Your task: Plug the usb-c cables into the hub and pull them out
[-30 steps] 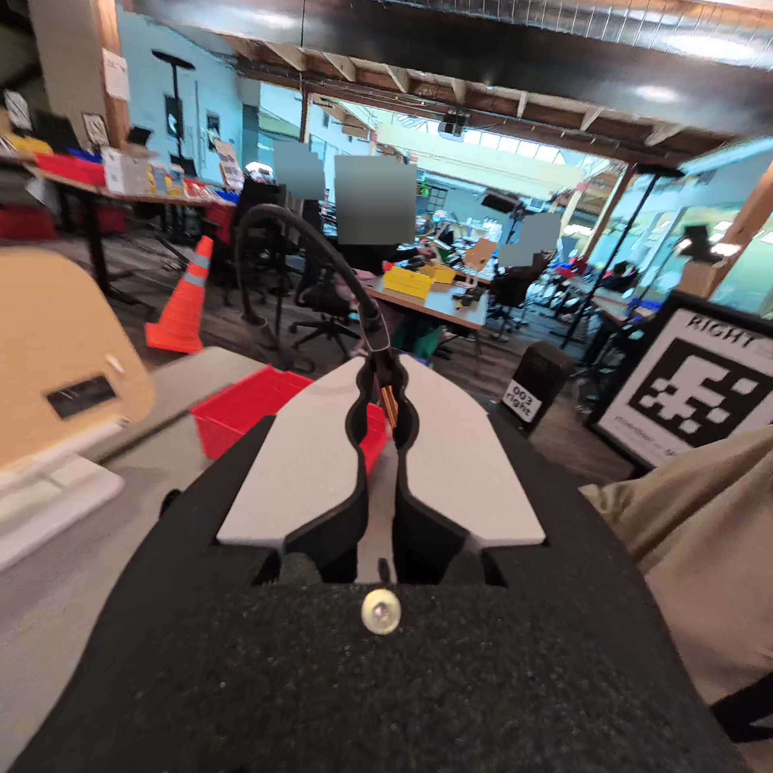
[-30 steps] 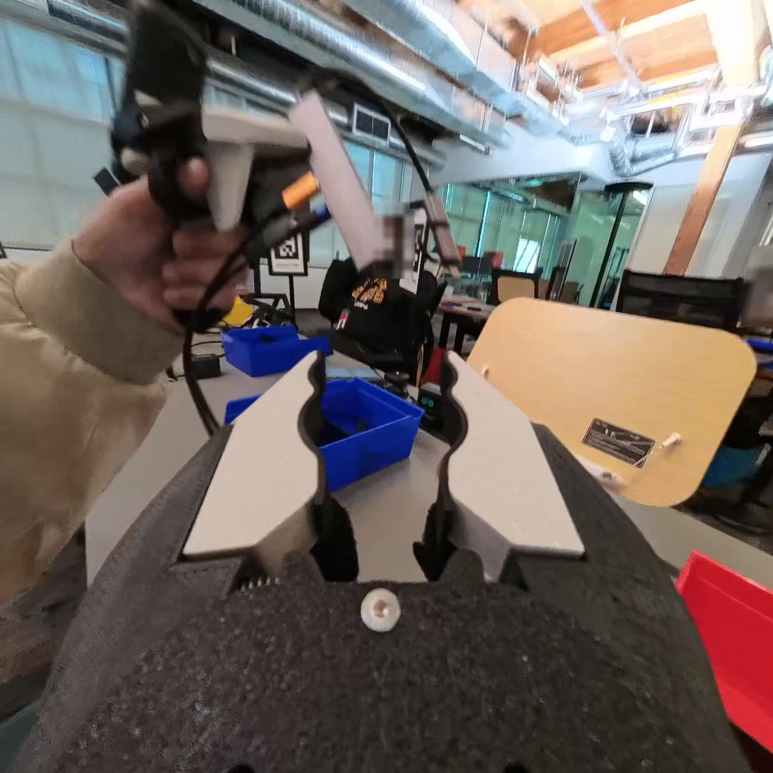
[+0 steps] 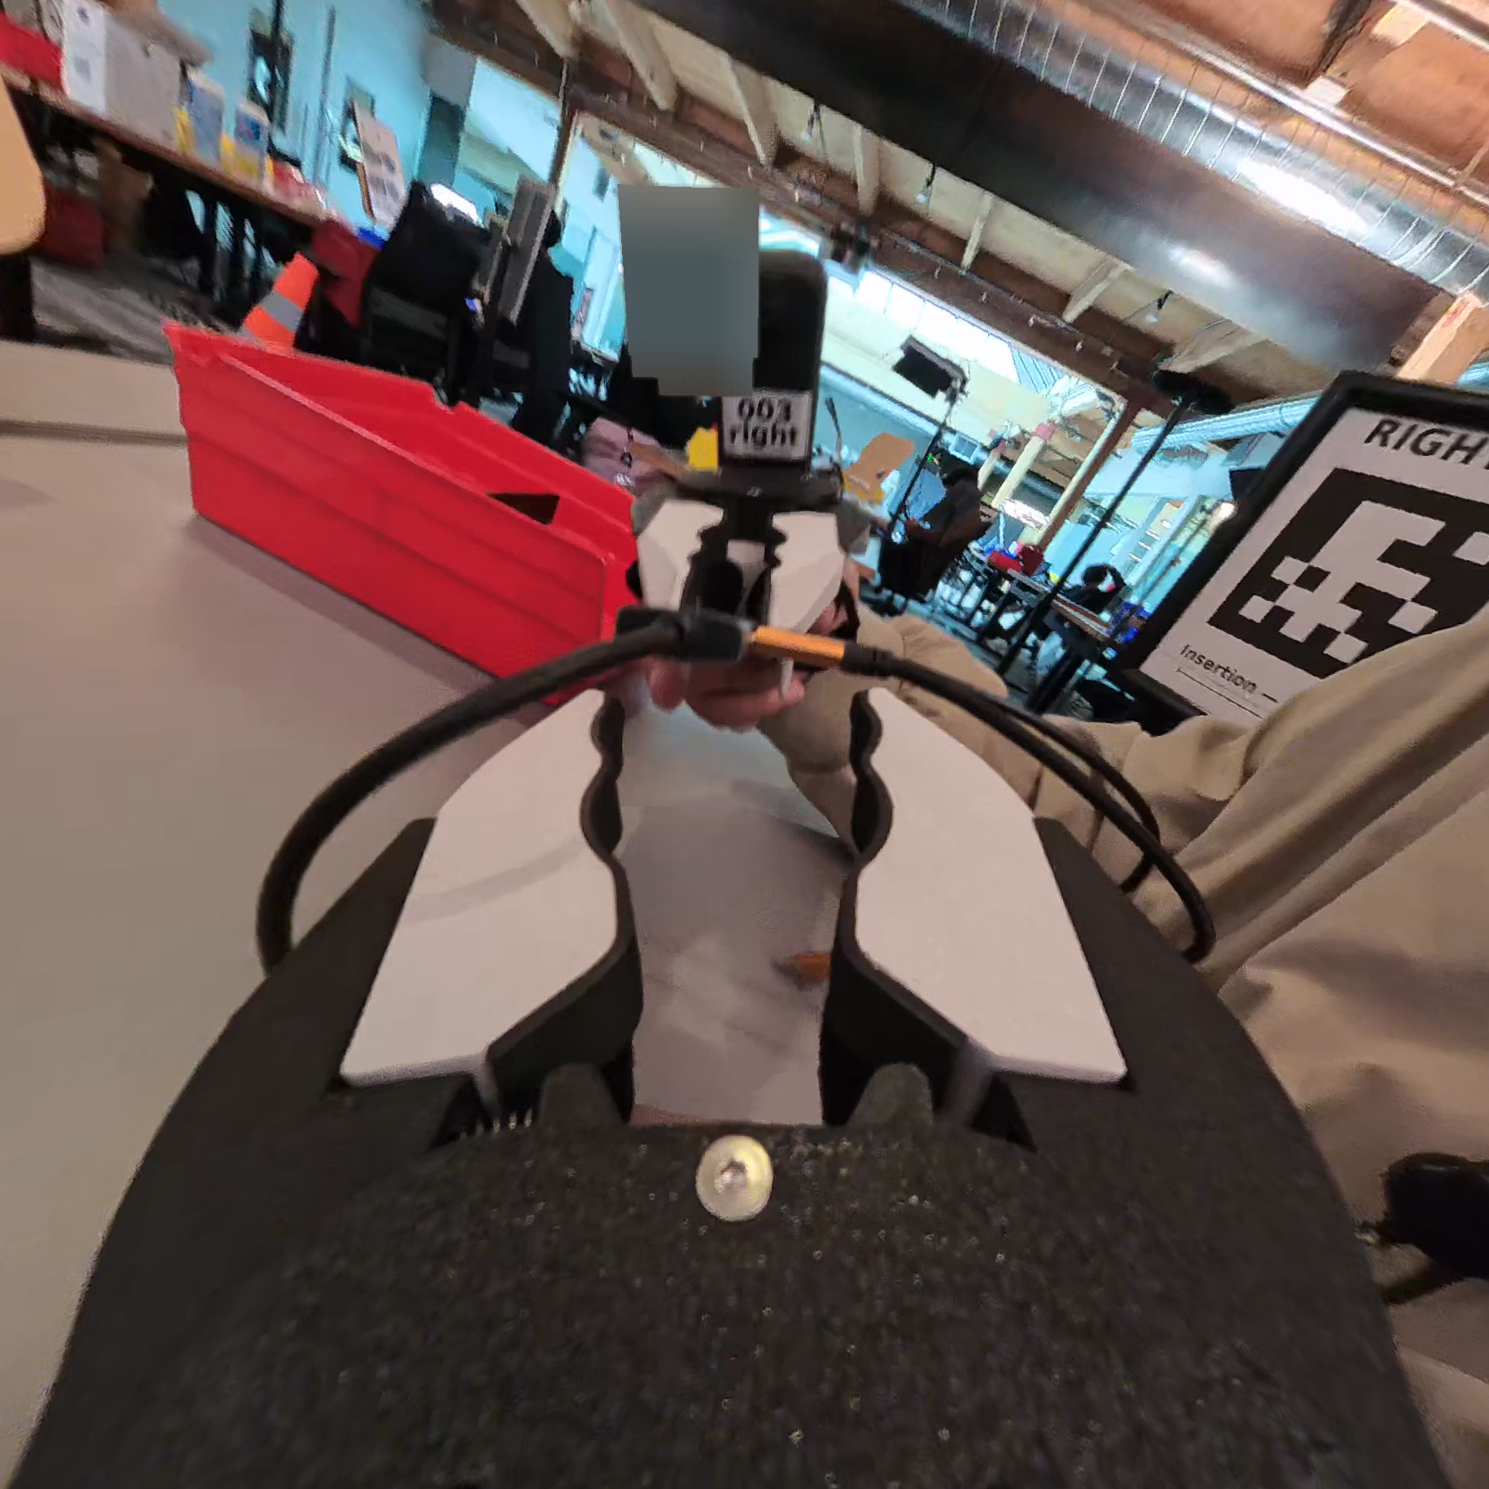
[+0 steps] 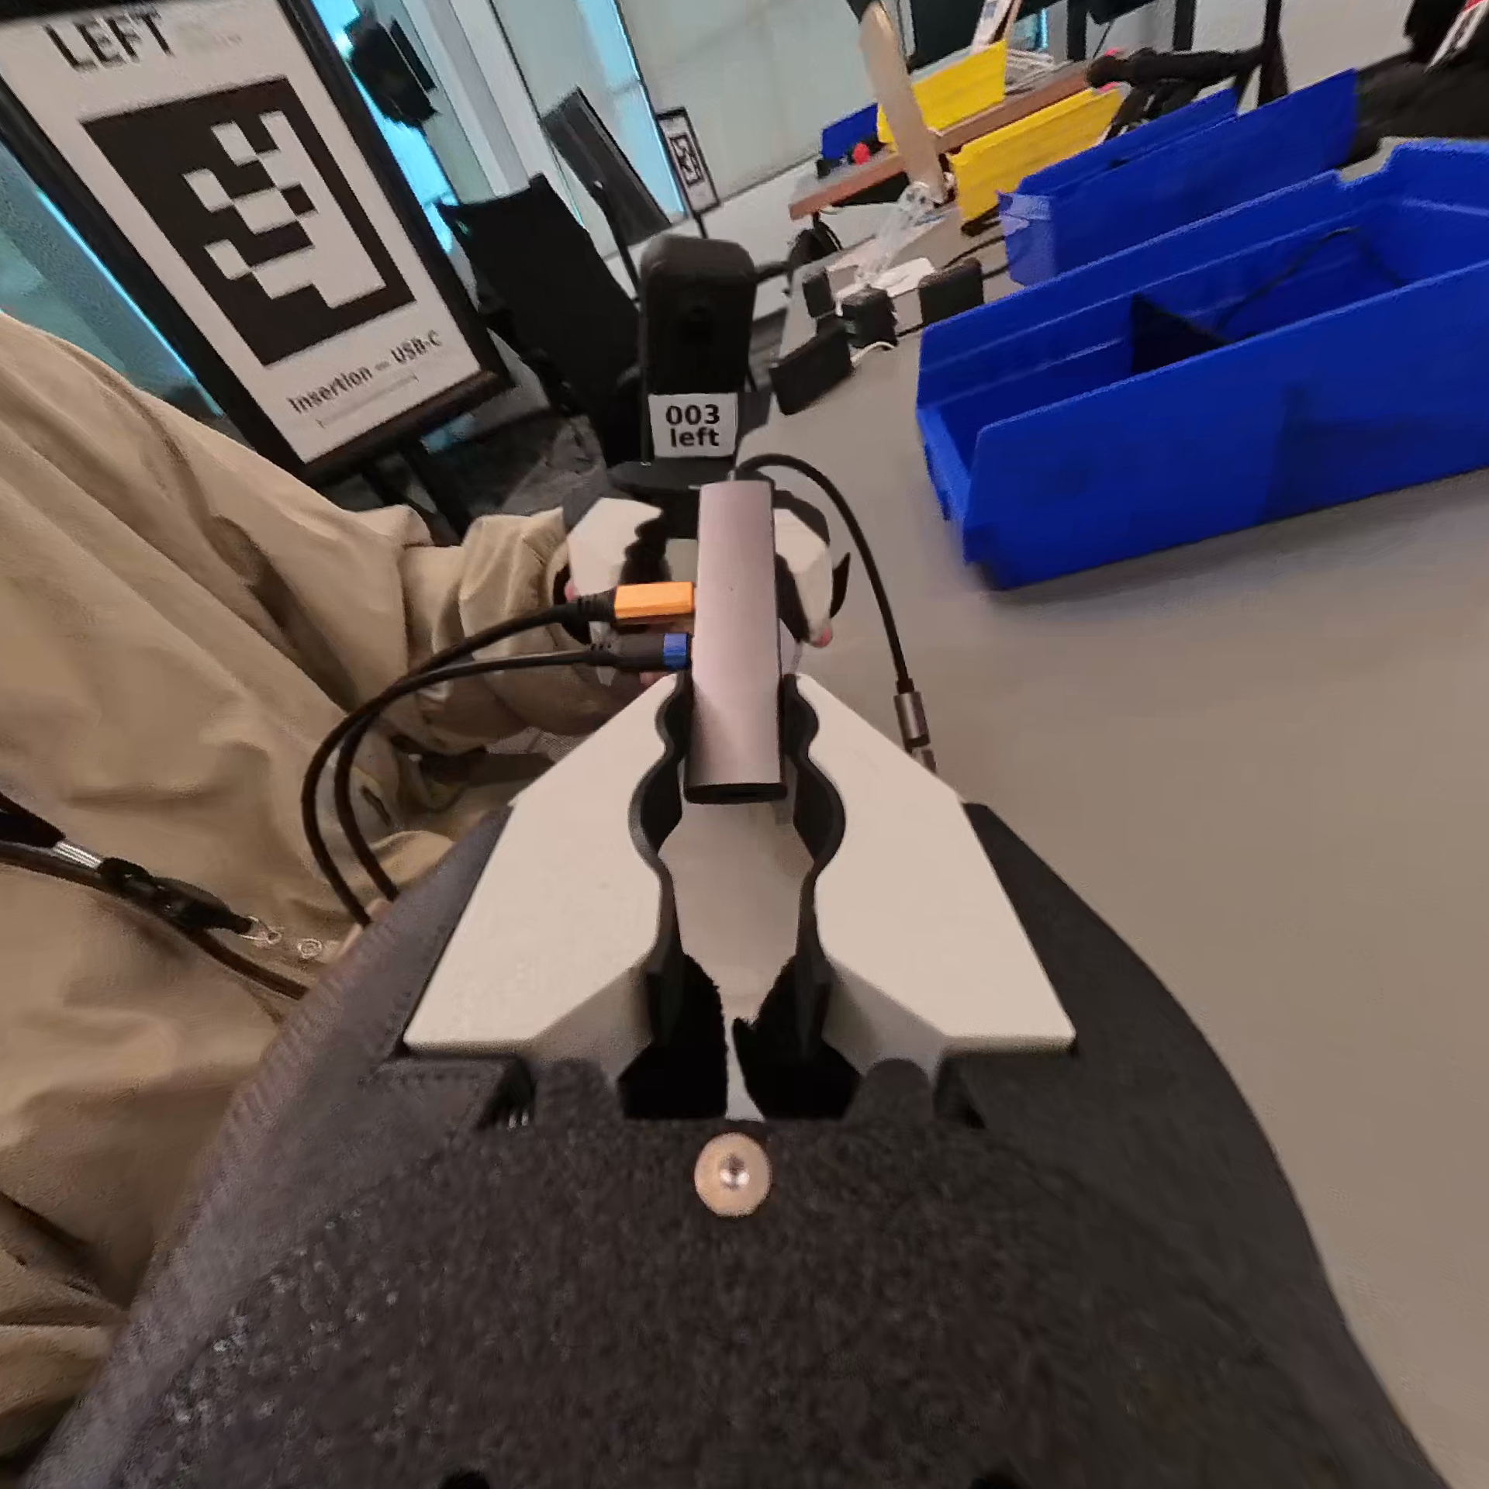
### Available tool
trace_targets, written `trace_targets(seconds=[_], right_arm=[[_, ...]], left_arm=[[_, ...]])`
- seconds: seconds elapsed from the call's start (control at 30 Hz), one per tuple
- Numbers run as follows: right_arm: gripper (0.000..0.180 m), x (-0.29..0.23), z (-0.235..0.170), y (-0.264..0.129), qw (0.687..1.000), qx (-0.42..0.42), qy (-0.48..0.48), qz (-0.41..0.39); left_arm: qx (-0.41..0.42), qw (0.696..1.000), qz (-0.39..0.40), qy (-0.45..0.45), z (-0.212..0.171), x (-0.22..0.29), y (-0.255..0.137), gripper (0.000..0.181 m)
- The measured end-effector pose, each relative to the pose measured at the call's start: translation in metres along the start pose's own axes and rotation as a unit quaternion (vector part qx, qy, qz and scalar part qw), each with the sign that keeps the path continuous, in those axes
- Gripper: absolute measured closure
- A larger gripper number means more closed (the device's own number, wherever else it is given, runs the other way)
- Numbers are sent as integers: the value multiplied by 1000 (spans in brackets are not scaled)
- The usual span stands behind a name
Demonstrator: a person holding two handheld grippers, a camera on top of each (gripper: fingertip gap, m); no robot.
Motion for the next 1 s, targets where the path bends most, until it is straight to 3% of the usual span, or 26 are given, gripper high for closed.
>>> trace_targets(seconds=[0.17,0.33,0.67,0.87,1.0], right_arm=[[158,7,-8,14,999,-5,27,26],[158,8,-7,14,999,0,34,34],[156,11,-6,14,999,29,37,22],[129,4,22,7,982,89,-4,-164],[134,-29,37,35,974,88,-23,-209]], left_arm=[[66,998,21,-12,5,-2,-6,137],[36,999,29,6,3,-5,-8,156],[2,998,52,45,6,-4,-10,156],[10,966,213,144,20,-10,-17,157],[5,928,308,208,23,-21,-13,156]])
Point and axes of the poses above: each gripper's, where its closed fingertips meet, y out along the fingers, z out of its top, x = y × z across the jaws, the point moved 10 cm from there along -y, back along the fingers, and after that the axes turned 10 degrees about y, right-handed, at the moved point
